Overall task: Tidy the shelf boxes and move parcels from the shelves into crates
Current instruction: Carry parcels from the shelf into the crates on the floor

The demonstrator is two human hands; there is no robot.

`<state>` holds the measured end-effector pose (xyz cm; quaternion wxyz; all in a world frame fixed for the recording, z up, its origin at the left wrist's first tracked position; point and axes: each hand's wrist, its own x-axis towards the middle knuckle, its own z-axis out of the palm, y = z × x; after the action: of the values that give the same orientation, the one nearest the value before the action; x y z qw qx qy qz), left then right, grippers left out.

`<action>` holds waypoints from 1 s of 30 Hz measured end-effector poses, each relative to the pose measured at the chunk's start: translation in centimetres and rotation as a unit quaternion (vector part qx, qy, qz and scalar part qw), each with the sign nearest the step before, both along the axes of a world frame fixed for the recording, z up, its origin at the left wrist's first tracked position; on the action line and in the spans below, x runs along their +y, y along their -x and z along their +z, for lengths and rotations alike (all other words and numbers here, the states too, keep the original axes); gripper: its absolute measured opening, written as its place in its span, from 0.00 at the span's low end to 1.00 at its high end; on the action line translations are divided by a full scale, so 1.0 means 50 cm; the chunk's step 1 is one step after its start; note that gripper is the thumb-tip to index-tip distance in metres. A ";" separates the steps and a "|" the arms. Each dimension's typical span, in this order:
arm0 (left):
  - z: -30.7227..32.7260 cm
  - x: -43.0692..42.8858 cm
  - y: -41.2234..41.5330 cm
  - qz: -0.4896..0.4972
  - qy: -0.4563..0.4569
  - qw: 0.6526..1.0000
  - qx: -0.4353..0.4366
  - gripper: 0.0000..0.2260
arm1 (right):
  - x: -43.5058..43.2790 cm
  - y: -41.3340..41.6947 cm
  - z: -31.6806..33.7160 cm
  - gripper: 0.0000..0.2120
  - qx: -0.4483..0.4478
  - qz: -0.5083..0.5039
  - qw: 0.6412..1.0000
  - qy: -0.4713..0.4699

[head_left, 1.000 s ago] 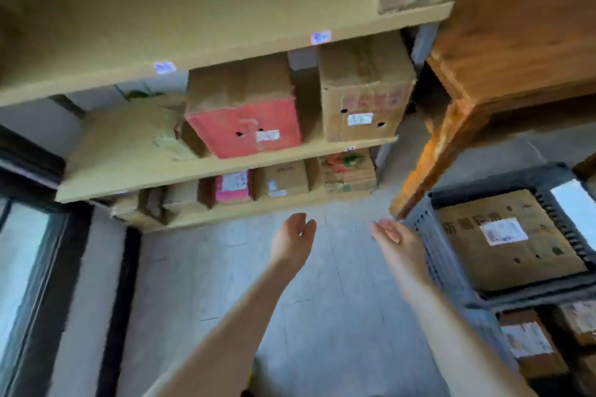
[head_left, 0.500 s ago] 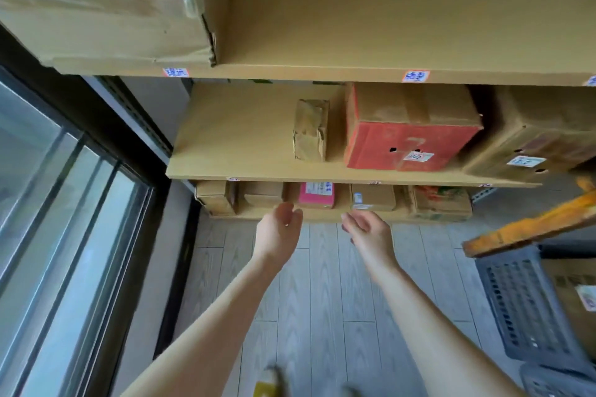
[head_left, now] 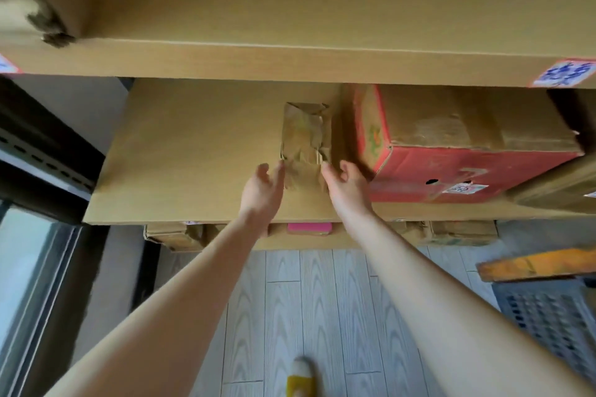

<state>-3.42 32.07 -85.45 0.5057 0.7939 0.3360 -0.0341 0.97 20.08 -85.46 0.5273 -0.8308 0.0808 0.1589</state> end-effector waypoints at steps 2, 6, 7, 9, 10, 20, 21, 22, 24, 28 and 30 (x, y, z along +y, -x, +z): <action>-0.019 0.000 -0.030 0.022 0.070 0.997 -0.025 0.20 | 0.022 -0.029 -0.008 0.26 0.024 -0.002 1.000 -0.010; -0.049 0.018 -0.030 0.094 0.181 0.976 -0.071 0.18 | 0.035 -0.036 -0.021 0.17 0.043 -0.029 0.996 -0.069; -0.056 0.028 -0.022 0.105 0.163 0.977 -0.093 0.13 | 0.033 -0.031 -0.026 0.12 0.055 -0.058 0.990 -0.113; -0.064 0.049 -0.005 0.117 0.149 0.977 -0.100 0.06 | 0.025 -0.018 -0.035 0.11 0.125 -0.125 0.959 -0.223; -0.066 0.058 0.001 0.122 0.160 0.976 -0.083 0.14 | 0.019 -0.014 -0.040 0.14 0.151 -0.147 0.943 -0.259; -0.042 0.056 -0.021 0.055 0.281 0.958 0.012 0.28 | 0.033 -0.031 -0.038 0.06 0.129 -0.054 0.967 -0.211; -0.040 0.057 -0.026 0.041 0.293 0.955 -0.007 0.23 | 0.033 -0.031 -0.041 0.10 0.164 -0.057 0.950 -0.260; -0.035 0.056 -0.029 0.026 0.299 0.953 -0.043 0.15 | 0.033 -0.031 -0.044 0.14 0.188 -0.062 0.940 -0.279; -0.036 0.057 -0.035 0.019 0.251 0.962 -0.101 0.05 | 0.033 -0.033 -0.055 0.13 0.184 -0.087 0.950 -0.236; -0.061 0.050 -0.026 0.034 0.078 0.991 -0.099 0.13 | 0.042 -0.034 -0.064 0.19 0.080 -0.110 0.984 -0.113; -0.069 0.042 -0.022 0.035 0.052 0.994 -0.092 0.17 | 0.051 -0.039 -0.065 0.17 0.110 -0.119 0.976 -0.144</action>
<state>-2.34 34.15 -88.91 0.5760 0.7539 0.3134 0.0399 2.91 22.63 -88.71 0.6442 -0.7082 0.2127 0.1954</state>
